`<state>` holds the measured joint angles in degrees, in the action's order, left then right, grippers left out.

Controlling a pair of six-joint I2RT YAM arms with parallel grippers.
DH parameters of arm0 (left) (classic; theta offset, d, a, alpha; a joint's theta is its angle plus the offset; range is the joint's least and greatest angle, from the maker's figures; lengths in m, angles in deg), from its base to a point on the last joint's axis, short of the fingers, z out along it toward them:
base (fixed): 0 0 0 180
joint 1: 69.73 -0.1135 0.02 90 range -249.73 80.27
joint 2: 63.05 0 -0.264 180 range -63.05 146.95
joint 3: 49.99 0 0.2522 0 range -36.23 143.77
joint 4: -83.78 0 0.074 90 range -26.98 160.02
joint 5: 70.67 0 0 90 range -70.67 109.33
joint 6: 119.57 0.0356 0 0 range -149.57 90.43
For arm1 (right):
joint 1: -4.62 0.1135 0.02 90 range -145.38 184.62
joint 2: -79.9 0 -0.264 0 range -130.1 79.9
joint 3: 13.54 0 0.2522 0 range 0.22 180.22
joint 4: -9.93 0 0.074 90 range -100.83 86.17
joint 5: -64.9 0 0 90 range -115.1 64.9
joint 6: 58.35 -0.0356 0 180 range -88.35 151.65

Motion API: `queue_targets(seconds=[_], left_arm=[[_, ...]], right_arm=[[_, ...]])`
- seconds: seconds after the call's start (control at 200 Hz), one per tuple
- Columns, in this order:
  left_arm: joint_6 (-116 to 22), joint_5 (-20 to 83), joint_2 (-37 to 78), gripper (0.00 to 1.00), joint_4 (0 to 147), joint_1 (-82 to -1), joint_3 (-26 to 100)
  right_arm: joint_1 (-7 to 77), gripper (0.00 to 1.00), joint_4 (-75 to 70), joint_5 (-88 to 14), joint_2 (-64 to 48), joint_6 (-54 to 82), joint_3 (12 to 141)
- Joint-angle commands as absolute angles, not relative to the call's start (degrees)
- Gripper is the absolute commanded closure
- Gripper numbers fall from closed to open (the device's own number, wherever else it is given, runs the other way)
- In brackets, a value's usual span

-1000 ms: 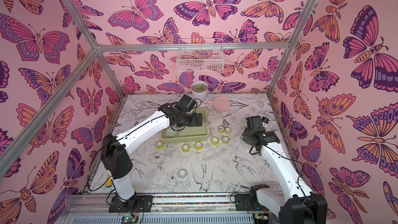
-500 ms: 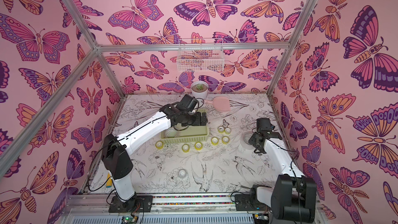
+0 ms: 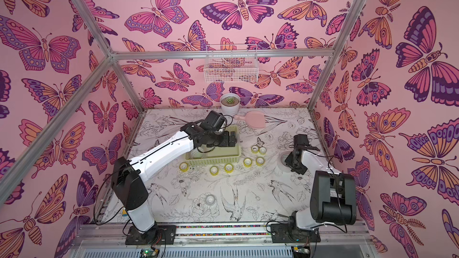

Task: Put the transparent tape into the storage box
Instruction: Pick up the tape at the center of the board.

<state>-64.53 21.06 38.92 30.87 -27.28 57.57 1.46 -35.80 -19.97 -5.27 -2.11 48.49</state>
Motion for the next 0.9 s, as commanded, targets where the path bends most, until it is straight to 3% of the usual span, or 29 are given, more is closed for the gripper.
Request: queue_targets(seconds=[0.0, 0.13, 0.531, 0.891], left_arm=[[-64.28, 19.59, 36.8, 0.0, 30.74, -27.11, 56.32], [-64.19, 19.42, 36.67, 0.0, 30.74, -27.11, 56.41], [-65.48, 12.77, 34.52, 0.0, 30.87, -27.97, 55.22], [-69.49, 8.16, 24.72, 0.0, 33.83, -32.67, 44.89]], right_arm=[[1.1, 0.84, -35.88, -18.95, -5.19, -1.57, 49.45], [1.1, 0.99, -36.97, -19.16, -4.04, -1.19, 49.71], [4.6, 1.0, -44.54, -20.85, 9.56, 0.54, 53.07], [26.25, 1.0, -47.88, -14.17, 6.86, -0.87, 67.4]])
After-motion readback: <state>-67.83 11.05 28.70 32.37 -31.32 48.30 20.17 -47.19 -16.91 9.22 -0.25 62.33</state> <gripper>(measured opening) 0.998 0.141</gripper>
